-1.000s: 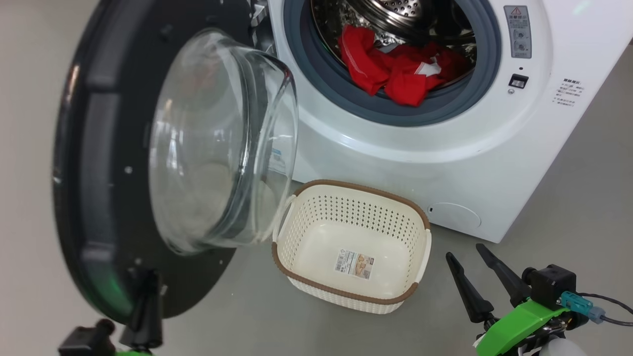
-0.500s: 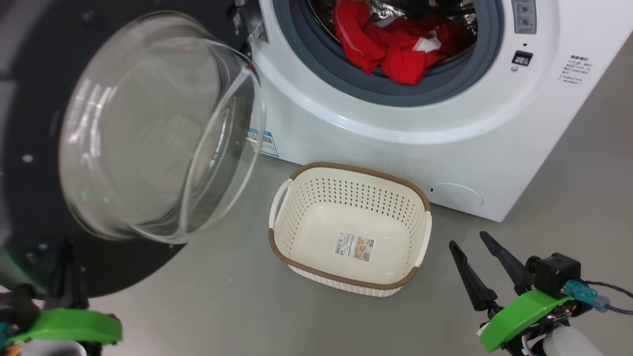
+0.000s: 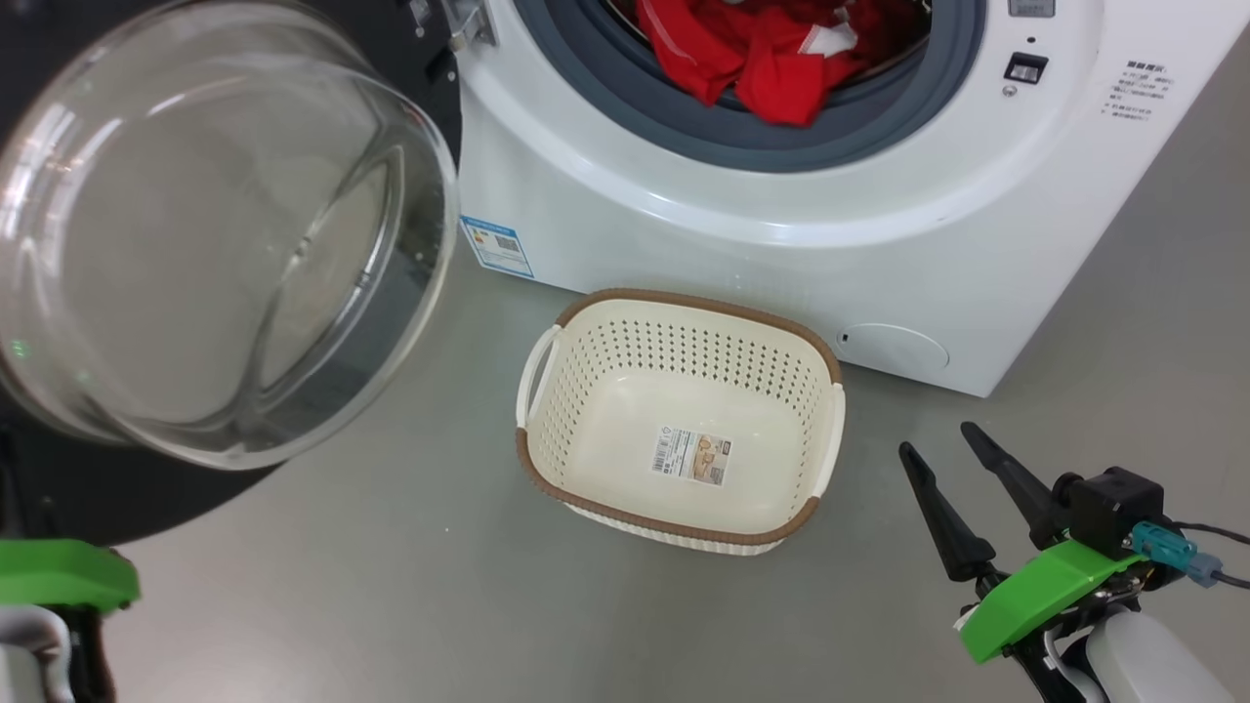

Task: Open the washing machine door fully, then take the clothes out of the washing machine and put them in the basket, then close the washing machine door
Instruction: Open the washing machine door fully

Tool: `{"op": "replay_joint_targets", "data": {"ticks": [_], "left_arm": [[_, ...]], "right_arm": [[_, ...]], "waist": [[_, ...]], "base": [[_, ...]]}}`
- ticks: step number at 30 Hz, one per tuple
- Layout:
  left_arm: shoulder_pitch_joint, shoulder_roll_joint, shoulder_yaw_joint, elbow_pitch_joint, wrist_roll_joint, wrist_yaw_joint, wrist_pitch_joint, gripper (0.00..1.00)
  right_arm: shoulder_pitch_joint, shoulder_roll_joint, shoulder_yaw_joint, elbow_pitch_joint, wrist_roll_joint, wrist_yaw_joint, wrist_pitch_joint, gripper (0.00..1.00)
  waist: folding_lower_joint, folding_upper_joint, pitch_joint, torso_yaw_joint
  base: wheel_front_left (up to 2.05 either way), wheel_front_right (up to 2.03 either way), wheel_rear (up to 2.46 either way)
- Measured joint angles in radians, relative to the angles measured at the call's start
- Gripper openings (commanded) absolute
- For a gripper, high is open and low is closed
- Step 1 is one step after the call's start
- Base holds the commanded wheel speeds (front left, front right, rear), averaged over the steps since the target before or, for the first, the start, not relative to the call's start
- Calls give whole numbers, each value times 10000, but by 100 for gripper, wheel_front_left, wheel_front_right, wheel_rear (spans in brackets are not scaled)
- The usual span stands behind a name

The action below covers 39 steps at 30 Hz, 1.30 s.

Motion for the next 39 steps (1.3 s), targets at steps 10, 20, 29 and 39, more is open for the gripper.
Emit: {"op": "replay_joint_targets", "data": {"ticks": [10,20,29,39], "left_arm": [[-643,537,688,1041,535,27,0,0],[-894,644,1016,1492,782,27,0,0],[-644,257,1012,976,859,-77,0,0],[576,-276,435,-295,546,-159,0,98]], "right_arm": [[-57,-46,50,4,0,0,0,100],[-58,-46,56,15,0,0,0,100],[-44,40,48,46,0,0,0,100],[195,144,-19,48,0,0,0,100]], "waist": [[0,0,83,-230],[0,0,-68,-321],[0,0,-404,-338],[0,0,-872,-400]], "base": [[0,0,0],[0,0,0],[0,0,0],[0,0,0]]}}
